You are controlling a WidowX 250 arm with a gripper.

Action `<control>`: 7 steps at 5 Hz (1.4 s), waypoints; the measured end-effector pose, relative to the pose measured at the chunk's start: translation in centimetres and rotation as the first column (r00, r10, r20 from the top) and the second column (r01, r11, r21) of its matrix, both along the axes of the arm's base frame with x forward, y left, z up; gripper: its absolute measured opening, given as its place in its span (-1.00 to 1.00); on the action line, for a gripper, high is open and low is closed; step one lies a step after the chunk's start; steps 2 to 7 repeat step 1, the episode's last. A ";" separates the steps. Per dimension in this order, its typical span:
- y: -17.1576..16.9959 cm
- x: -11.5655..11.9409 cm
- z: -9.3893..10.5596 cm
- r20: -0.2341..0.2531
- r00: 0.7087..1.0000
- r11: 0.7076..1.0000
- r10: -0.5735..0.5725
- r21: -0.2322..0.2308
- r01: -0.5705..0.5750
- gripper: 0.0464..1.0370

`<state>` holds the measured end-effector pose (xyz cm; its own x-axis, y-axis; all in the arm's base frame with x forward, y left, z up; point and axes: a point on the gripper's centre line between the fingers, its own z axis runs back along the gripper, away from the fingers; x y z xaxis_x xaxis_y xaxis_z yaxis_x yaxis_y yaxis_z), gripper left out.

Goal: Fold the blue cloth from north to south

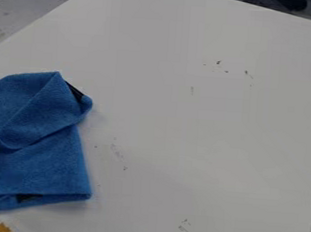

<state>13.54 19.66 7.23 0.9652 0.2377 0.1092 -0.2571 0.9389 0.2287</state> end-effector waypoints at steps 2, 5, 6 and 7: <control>-1.4 1.9 0.0 0.035 0.997 0.997 -0.075 -0.031 0.076 0.93; -1.4 1.9 0.0 0.035 0.997 0.997 -0.075 -0.031 0.076 0.93; -1.4 1.9 0.0 0.035 0.997 0.997 -0.075 -0.031 0.076 0.93; -1.4 1.9 0.0 0.035 0.997 0.997 -0.075 -0.031 0.076 0.93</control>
